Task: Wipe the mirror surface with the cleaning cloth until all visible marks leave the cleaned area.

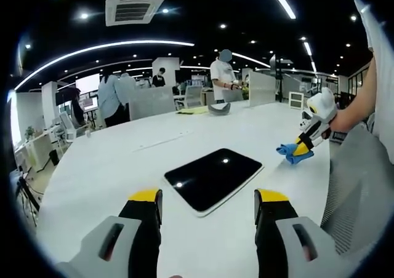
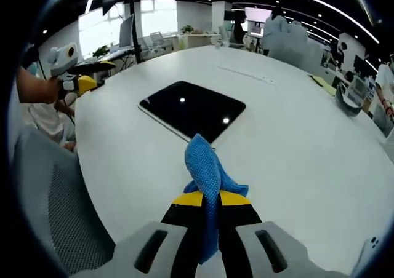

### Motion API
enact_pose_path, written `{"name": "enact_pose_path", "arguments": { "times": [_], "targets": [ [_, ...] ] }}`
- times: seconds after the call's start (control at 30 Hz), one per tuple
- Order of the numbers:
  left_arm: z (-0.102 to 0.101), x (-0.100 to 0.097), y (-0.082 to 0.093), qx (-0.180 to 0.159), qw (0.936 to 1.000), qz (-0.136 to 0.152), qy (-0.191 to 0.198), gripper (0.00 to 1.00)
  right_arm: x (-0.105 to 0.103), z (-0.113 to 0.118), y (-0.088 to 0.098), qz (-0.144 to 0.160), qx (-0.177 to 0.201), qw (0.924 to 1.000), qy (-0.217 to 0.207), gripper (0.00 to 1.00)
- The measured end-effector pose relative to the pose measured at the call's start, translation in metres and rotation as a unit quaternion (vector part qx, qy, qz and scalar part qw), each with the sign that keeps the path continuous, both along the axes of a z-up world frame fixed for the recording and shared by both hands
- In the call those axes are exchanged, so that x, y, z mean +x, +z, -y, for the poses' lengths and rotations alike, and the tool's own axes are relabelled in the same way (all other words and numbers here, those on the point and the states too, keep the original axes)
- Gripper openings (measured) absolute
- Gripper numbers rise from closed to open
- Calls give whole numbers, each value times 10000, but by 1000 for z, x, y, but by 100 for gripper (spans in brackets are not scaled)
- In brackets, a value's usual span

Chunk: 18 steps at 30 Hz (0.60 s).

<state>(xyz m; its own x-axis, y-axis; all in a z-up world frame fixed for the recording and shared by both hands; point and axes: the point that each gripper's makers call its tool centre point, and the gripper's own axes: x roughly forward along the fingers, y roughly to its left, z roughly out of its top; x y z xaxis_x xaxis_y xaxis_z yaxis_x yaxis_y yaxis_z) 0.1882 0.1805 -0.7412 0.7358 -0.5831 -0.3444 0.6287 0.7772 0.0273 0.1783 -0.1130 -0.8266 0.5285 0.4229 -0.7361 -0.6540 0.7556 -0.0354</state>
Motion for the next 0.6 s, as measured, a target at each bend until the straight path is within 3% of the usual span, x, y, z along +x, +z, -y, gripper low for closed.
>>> {"name": "enact_pose_path", "arguments": {
  "times": [0.6],
  "targets": [
    [0, 1, -1, 23, 10000, -29, -10, 60, -18, 8, -30, -313, -204, 9993, 33, 2]
  ]
}}
